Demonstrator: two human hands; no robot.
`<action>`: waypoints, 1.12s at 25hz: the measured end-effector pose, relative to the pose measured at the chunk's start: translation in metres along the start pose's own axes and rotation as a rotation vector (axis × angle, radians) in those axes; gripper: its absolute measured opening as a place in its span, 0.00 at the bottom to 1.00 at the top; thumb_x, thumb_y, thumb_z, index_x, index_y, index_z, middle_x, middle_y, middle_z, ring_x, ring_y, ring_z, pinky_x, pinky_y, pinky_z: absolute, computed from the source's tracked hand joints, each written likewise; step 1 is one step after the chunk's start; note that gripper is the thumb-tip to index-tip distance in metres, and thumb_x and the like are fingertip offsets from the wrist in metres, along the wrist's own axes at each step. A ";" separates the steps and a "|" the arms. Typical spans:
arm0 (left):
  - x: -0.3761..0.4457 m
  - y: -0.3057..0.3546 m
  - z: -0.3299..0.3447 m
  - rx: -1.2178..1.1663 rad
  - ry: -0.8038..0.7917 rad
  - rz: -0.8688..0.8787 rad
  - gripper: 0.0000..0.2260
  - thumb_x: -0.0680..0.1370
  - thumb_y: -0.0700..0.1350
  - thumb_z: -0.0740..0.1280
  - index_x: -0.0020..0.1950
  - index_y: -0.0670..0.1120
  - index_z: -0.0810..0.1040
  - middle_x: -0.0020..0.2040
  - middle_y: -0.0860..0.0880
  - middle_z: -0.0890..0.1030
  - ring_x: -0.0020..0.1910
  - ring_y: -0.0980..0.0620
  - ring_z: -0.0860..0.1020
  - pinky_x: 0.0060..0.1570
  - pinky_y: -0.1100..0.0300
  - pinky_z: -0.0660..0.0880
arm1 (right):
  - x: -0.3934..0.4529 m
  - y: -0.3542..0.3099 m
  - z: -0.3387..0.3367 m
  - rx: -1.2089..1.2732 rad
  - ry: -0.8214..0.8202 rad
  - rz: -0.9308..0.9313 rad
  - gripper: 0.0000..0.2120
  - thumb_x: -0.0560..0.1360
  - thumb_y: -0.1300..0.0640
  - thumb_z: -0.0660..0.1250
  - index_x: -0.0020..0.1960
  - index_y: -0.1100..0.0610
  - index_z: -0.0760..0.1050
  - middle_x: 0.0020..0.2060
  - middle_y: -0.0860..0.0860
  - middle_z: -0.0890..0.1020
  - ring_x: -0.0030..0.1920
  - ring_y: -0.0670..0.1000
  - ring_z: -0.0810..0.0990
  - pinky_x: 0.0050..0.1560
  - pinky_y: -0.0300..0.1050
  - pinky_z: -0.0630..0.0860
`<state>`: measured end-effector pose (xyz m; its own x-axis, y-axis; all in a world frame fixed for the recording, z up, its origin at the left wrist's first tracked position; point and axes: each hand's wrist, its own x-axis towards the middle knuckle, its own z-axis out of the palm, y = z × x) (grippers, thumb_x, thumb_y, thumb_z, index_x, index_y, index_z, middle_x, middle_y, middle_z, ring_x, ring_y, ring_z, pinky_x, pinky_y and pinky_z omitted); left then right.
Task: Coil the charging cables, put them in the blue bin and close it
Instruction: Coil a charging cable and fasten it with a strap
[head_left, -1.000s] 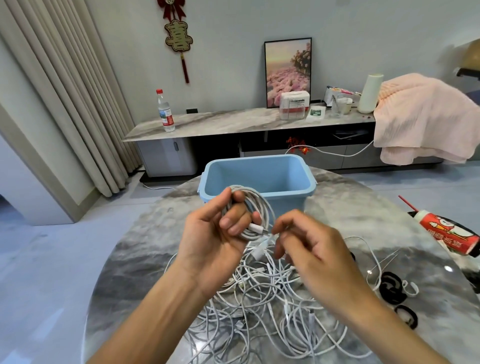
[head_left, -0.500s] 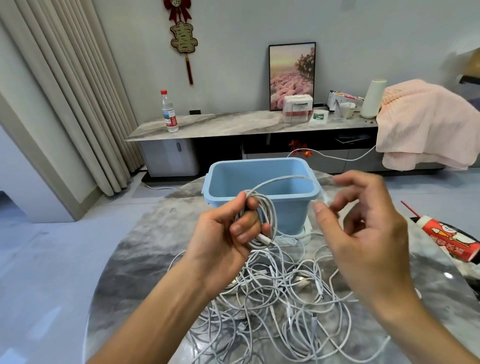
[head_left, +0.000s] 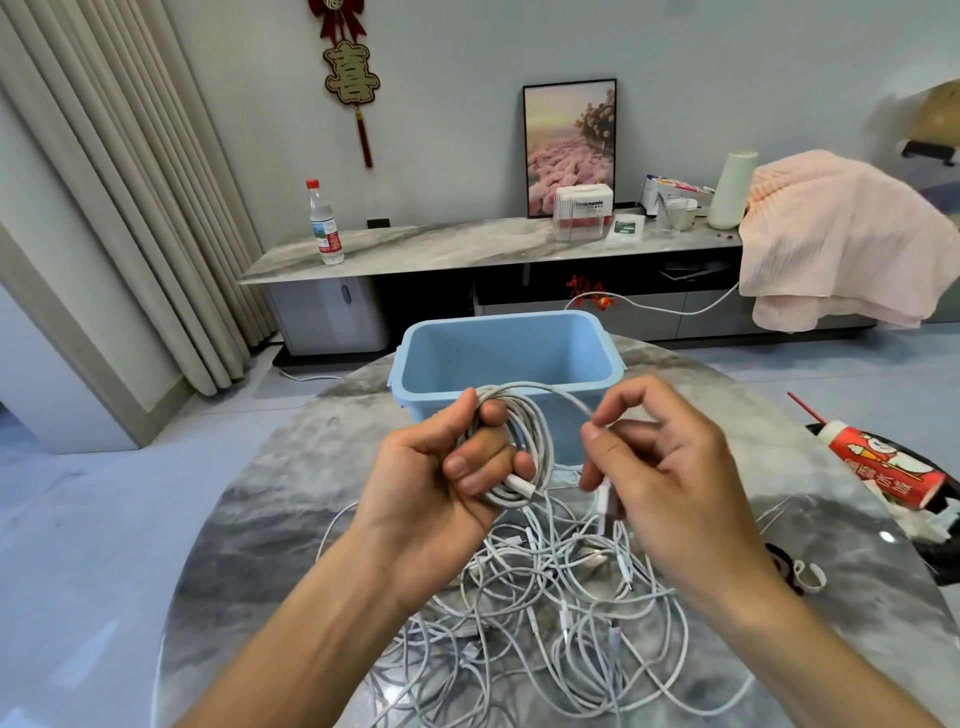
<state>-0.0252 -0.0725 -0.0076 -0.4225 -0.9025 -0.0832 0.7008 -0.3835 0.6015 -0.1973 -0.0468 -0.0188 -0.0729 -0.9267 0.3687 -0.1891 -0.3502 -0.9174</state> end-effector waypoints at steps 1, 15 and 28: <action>0.000 0.001 -0.001 -0.039 -0.013 0.002 0.11 0.79 0.44 0.61 0.39 0.41 0.76 0.24 0.52 0.61 0.22 0.55 0.61 0.42 0.60 0.77 | -0.002 0.001 0.003 0.017 -0.047 0.019 0.07 0.78 0.61 0.67 0.44 0.52 0.73 0.29 0.56 0.81 0.25 0.54 0.74 0.28 0.50 0.71; -0.001 -0.004 0.005 -0.046 0.130 0.113 0.11 0.79 0.48 0.62 0.43 0.41 0.74 0.25 0.52 0.61 0.22 0.55 0.65 0.51 0.59 0.73 | 0.006 0.014 0.000 -0.497 -0.180 -0.563 0.14 0.74 0.43 0.69 0.39 0.54 0.81 0.32 0.42 0.79 0.33 0.47 0.73 0.34 0.43 0.70; -0.002 -0.009 0.013 -0.088 0.142 0.131 0.10 0.77 0.47 0.63 0.42 0.42 0.77 0.29 0.50 0.73 0.36 0.52 0.72 0.55 0.56 0.67 | 0.000 0.010 0.010 -0.312 -0.085 -0.377 0.09 0.71 0.48 0.73 0.49 0.48 0.80 0.40 0.38 0.80 0.42 0.44 0.77 0.41 0.35 0.72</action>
<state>-0.0378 -0.0645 -0.0028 -0.2434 -0.9621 -0.1233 0.7944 -0.2707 0.5437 -0.1890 -0.0520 -0.0292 0.1344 -0.7558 0.6408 -0.4724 -0.6173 -0.6291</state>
